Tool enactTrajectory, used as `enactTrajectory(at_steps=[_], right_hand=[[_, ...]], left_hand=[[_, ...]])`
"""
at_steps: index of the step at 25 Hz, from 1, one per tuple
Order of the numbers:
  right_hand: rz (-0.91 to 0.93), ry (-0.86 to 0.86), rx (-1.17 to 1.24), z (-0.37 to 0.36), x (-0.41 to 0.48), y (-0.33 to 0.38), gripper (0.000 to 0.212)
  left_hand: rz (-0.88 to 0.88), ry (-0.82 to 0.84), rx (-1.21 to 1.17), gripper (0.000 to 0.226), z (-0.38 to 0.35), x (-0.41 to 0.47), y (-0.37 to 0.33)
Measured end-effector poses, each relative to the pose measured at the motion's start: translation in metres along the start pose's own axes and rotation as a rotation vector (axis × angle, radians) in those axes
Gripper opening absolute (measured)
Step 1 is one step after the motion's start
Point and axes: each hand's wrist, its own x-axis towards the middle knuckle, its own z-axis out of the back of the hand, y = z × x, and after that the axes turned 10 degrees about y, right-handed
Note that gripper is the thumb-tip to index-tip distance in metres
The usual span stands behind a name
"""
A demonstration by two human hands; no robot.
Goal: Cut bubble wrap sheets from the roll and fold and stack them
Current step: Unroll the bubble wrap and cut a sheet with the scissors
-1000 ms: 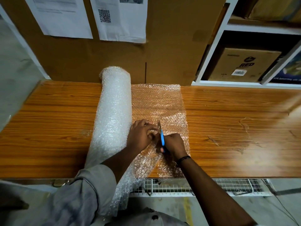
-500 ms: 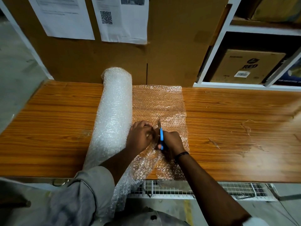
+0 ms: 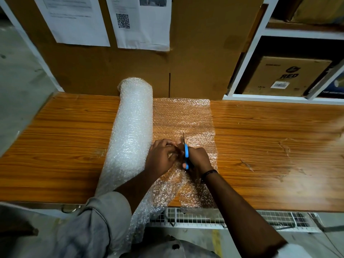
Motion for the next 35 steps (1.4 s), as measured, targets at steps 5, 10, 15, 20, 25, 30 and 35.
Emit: enactTrajectory(at_steps=[5,10,15,20,25,30,35], right_hand=[[-0.005,-0.026,-0.037,-0.001,0.013,0.003,0.044],[-0.029,-0.035,-0.167,0.0,0.017,0.002,0.053],[-0.014,0.018,0.086,-0.001,0.018,0.012,0.039],[-0.004,0.0,0.014,0.0,0.022,0.013,0.041],[-0.009,-0.026,-0.131,0.004,0.023,0.013,0.046],[-0.035,0.016,-0.132,0.011,0.016,0.012,0.043],[-0.149,0.155,-0.121,0.017,0.015,0.018,0.02]], left_hand=[[0.008,0.021,0.001,0.022,-0.001,0.0,0.002],[-0.003,0.021,-0.017,0.023,-0.002,0.001,0.003],[-0.015,0.015,-0.011,0.026,-0.003,0.002,0.004],[-0.007,0.006,-0.01,0.026,-0.002,0.001,0.003],[0.014,-0.003,-0.017,0.022,-0.002,0.001,0.0],[0.119,0.001,-0.074,0.017,0.004,0.011,-0.011],[0.202,-0.075,-0.11,0.018,0.029,0.053,-0.023]])
